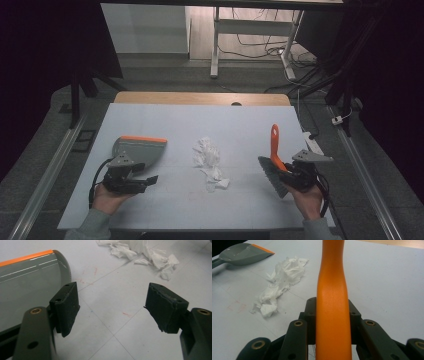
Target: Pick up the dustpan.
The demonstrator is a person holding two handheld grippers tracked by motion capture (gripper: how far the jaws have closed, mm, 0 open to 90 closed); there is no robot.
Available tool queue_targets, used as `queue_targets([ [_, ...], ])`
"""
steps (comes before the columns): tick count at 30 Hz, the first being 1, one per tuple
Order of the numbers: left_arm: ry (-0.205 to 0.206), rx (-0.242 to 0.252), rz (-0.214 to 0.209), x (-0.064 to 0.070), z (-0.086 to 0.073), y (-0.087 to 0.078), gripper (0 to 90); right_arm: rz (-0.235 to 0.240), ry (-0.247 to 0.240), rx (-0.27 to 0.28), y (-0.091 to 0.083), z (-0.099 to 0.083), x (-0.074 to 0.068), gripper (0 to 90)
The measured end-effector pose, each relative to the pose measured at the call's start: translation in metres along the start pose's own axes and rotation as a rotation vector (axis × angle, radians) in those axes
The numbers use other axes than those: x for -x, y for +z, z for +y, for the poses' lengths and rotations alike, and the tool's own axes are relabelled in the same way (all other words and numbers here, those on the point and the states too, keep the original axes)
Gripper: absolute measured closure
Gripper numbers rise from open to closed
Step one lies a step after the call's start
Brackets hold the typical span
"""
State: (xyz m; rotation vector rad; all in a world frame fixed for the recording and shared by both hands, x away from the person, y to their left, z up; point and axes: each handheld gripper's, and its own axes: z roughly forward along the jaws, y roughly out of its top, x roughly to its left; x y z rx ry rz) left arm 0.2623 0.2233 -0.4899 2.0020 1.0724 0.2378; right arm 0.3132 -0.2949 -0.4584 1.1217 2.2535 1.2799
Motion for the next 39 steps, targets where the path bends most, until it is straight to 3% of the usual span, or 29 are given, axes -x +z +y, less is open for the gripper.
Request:
queue_targets([
  [14,0.018,-0.014,-0.001,0.006,0.005,-0.003,28.0,-0.001,-0.023,-0.003,0.001,0.001,-0.01,70.7],
  [31,0.017,-0.027,0.012,0.013,0.01,-0.008,28.1,-0.012,-0.025,0.0,-0.002,0.001,-0.01,70.7],
  [35,0.008,-0.045,0.024,0.013,0.012,-0.012,28.1,-0.013,-0.029,-0.001,-0.002,0.001,-0.011,70.7],
  [39,-0.013,-0.094,0.065,0.016,0.017,-0.02,28.0,-0.017,-0.031,-0.005,-0.001,0.001,-0.011,70.7],
])
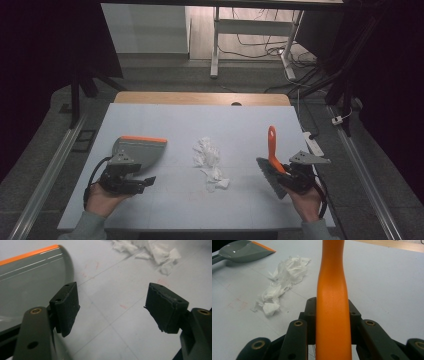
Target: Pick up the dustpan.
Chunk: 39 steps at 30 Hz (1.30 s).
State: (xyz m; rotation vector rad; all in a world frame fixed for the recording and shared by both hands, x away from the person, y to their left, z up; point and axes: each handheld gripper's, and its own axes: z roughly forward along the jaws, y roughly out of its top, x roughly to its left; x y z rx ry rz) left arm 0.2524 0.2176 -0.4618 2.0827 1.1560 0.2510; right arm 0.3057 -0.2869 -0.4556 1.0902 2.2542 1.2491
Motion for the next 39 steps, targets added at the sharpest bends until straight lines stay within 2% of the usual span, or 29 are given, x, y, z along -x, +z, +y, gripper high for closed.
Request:
queue_targets([
  [3,-0.02,-0.007,0.036,0.0,0.002,-0.008,28.0,-0.003,0.002,0.0,0.0,0.0,0.0,70.6],
  [6,-0.056,-0.033,0.061,-0.007,0.001,-0.011,27.1,-0.004,-0.001,0.003,-0.001,0.001,-0.001,70.6],
  [9,-0.088,-0.051,0.118,-0.014,-0.002,-0.009,26.7,-0.007,-0.004,0.003,-0.001,0.001,-0.001,70.6],
  [15,-0.141,-0.083,0.156,-0.026,-0.007,-0.004,24.1,-0.011,-0.005,-0.002,-0.001,0.0,-0.001,70.6],
  [21,-0.185,-0.109,0.185,-0.039,-0.014,0.004,23.5,-0.015,-0.012,-0.006,0.0,0.0,-0.002,70.6],
  [29,-0.235,-0.132,0.193,-0.052,-0.022,0.019,23.2,-0.017,-0.013,-0.011,0.001,0.0,-0.002,70.6],
  [31,-0.243,-0.135,0.204,-0.054,-0.023,0.022,23.2,-0.017,-0.012,-0.012,0.001,0.0,-0.002,70.6],
  [34,-0.254,-0.142,0.196,-0.056,-0.024,0.026,23.2,-0.02,-0.013,-0.011,0.001,0.0,-0.002,70.6],
  [39,-0.276,-0.119,0.236,-0.053,-0.028,0.026,23.4,-0.022,-0.011,-0.013,0.001,0.0,-0.002,70.6],
])
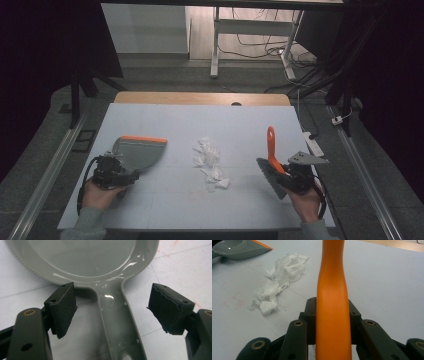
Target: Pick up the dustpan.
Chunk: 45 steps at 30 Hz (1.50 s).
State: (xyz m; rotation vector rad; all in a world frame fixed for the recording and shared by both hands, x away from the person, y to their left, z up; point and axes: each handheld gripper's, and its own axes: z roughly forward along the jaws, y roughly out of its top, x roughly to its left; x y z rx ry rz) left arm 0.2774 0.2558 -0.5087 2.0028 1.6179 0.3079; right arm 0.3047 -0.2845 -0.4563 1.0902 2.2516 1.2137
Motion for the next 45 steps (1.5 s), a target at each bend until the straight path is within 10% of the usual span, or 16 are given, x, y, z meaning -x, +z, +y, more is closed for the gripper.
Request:
queue_targets([
  [16,-0.077,-0.005,-0.009,-0.012,-0.004,0.018,35.2,-0.013,0.01,-0.002,-0.001,0.0,0.002,70.6],
  [26,-0.072,-0.004,-0.049,-0.015,-0.004,0.021,60.6,-0.021,0.015,0.005,-0.002,0.0,0.002,70.6],
  [45,-0.06,0.046,-0.045,-0.026,-0.006,0.008,62.1,-0.023,0.017,0.005,-0.002,-0.001,0.004,70.6],
])
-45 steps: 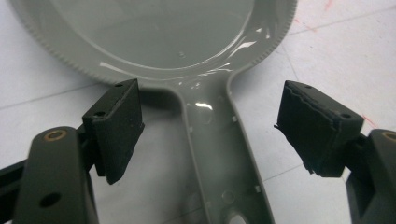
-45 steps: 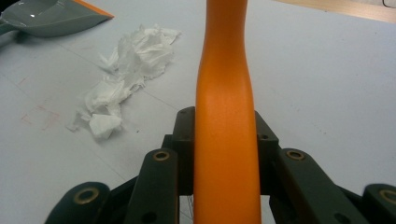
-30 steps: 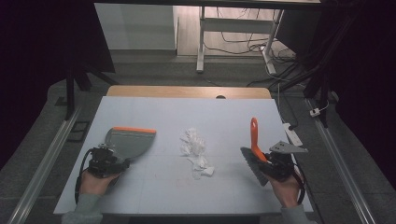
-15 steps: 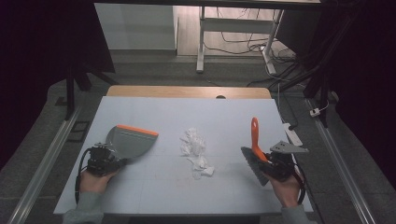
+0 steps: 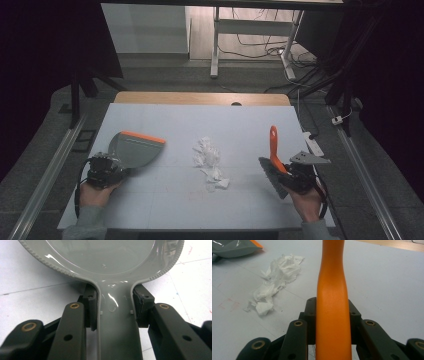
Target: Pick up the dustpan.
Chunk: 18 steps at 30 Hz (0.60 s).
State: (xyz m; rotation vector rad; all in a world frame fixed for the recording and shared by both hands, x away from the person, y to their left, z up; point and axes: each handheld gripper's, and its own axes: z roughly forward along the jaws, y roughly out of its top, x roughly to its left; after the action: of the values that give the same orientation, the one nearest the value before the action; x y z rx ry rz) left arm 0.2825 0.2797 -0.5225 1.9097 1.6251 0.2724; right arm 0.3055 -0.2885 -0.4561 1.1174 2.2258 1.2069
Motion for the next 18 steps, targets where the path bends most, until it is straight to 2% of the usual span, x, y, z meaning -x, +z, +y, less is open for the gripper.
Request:
queue_targets([
  [5,0.049,0.019,-0.023,0.003,0.001,-0.006,62.1,-0.001,0.002,0.001,-0.001,0.0,0.0,70.6],
  [9,0.073,0.033,-0.06,0.005,0.002,-0.012,62.1,-0.002,0.001,0.002,-0.001,0.0,0.0,70.6],
  [15,0.121,0.046,-0.111,0.006,0.005,-0.018,62.1,0.005,0.015,0.02,-0.004,0.002,0.002,70.6],
  [18,0.142,0.051,-0.12,0.006,0.005,-0.021,62.1,0.008,0.028,0.035,-0.007,0.003,0.004,70.6],
])
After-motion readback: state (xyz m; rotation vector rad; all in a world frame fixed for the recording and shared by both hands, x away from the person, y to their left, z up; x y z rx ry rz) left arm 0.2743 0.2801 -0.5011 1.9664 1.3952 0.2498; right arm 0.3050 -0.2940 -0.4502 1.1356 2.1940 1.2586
